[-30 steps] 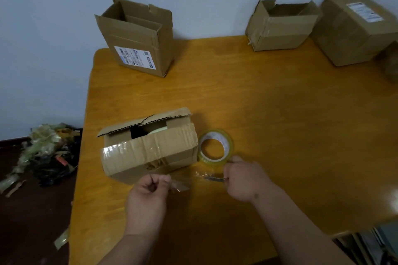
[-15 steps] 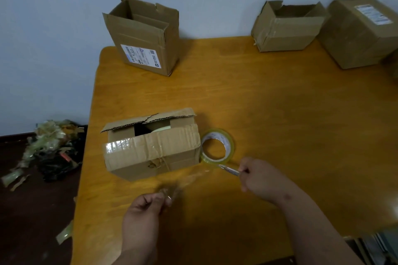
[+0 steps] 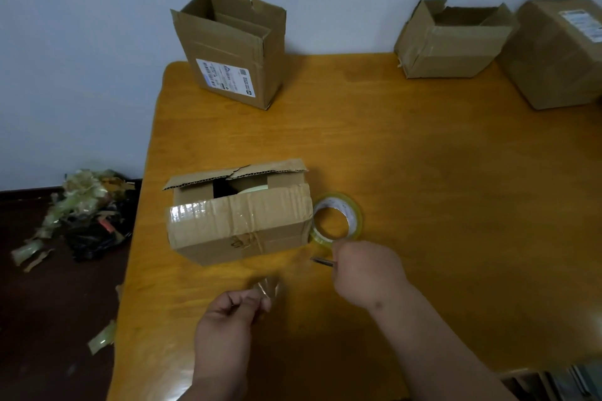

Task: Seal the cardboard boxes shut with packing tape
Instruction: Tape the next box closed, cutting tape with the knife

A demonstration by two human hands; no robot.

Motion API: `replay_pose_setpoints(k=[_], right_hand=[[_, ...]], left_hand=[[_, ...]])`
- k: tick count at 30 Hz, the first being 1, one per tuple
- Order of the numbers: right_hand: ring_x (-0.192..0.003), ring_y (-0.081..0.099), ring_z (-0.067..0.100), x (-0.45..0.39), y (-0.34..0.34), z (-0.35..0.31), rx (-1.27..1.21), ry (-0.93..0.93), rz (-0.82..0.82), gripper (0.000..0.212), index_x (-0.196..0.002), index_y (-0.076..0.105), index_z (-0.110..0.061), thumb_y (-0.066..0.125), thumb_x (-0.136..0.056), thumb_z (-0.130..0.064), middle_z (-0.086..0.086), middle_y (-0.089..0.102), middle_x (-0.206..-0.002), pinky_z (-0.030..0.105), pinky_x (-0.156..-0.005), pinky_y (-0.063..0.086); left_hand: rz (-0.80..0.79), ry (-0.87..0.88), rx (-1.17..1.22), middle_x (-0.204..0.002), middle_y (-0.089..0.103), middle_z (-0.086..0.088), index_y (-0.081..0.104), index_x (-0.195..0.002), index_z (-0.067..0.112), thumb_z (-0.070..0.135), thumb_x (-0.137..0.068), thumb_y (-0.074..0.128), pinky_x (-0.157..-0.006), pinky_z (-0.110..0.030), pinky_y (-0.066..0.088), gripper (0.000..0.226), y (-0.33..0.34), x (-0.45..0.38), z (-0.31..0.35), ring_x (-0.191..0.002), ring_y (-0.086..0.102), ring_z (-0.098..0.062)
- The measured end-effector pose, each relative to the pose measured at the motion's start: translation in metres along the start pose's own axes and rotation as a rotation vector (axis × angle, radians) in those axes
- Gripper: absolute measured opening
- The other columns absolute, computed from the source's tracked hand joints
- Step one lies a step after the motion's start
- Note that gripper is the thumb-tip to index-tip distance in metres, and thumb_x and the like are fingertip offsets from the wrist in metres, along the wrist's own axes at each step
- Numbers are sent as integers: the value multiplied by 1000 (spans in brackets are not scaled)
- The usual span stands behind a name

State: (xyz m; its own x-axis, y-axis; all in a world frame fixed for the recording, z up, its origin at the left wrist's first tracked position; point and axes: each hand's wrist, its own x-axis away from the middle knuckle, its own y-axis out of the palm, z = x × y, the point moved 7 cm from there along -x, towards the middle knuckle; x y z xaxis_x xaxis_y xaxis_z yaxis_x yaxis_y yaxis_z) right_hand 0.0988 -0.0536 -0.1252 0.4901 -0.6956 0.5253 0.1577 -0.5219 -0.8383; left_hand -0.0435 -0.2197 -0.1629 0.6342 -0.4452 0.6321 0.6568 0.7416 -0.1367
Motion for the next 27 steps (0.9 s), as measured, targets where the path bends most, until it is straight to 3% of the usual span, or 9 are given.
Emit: replay_pose_setpoints(k=[2, 6, 9, 11, 15, 19, 23, 27], right_hand=[[-73, 51, 22, -4, 0, -4, 43, -2, -13, 10, -92, 45, -25, 45, -91, -15, -7, 45, -74, 29, -60, 35], [-81, 58, 24, -12, 4, -11, 98, 2, -63, 23, -108, 54, -23, 44, -91, -10, -3, 55, -82, 31, -66, 37], [-96, 64, 27, -14, 9, -10, 82, 13, -85, 26, -113, 54, -22, 43, -93, -10, 2, 66, -103, 32, -70, 38], [-97, 65, 27, -15, 11, -6, 77, 19, -85, 26, -114, 53, -22, 43, -93, -11, 2, 66, -106, 32, -69, 38], [-88, 63, 25, -20, 15, 5, 43, 43, -96, 26, -111, 53, -23, 43, -91, -10, 0, 64, -95, 31, -67, 41], [-77, 51, 22, -25, 15, 9, 12, 13, -103, 18, -101, 51, -25, 43, -92, -12, -3, 49, -81, 29, -66, 39], [-76, 53, 21, -27, 20, 16, -100, -3, -152, 8, -92, 47, -21, 43, -95, -16, -3, 50, -76, 28, -56, 37], [-76, 57, 16, -20, 22, 32, -310, 17, -183, 11, -93, 57, -21, 47, -96, -18, 0, 60, -84, 29, -62, 42]], left_hand=[[-19, 34, 2, -70, 72, -5, 70, -78, 0, 10, -91, 64, -54, -26, 37, 18, 5, 5, 7, -43, 48, -2], [-100, 106, -4, -70, 73, -4, 68, -78, 0, 6, -91, 62, -50, -11, 40, 16, 23, 17, 23, -48, 51, 2], [-141, 105, -6, -73, 74, -6, 68, -79, 3, 8, -92, 63, -57, -21, 40, 14, 32, 24, 30, -50, 52, 1], [-115, 105, 3, -73, 74, -6, 69, -80, 3, 9, -91, 64, -60, -27, 38, 13, 27, 24, 33, -49, 52, 1], [-22, 76, 35, -70, 72, -6, 66, -81, 0, 9, -92, 62, -63, -29, 39, 16, 7, 12, 33, -55, 56, -2], [57, -16, 59, -63, 67, -5, 65, -79, 5, 9, -93, 60, -55, -31, 34, 16, -11, -7, 23, -59, 48, -16], [64, -14, 21, -61, 65, -4, 63, -79, 7, 8, -92, 60, -57, -30, 36, 14, -22, -17, 25, -61, 51, -15], [94, 63, -9, -64, 64, -7, 62, -77, 4, 6, -92, 60, -61, -29, 38, 15, -28, -22, 33, -60, 52, -15]])
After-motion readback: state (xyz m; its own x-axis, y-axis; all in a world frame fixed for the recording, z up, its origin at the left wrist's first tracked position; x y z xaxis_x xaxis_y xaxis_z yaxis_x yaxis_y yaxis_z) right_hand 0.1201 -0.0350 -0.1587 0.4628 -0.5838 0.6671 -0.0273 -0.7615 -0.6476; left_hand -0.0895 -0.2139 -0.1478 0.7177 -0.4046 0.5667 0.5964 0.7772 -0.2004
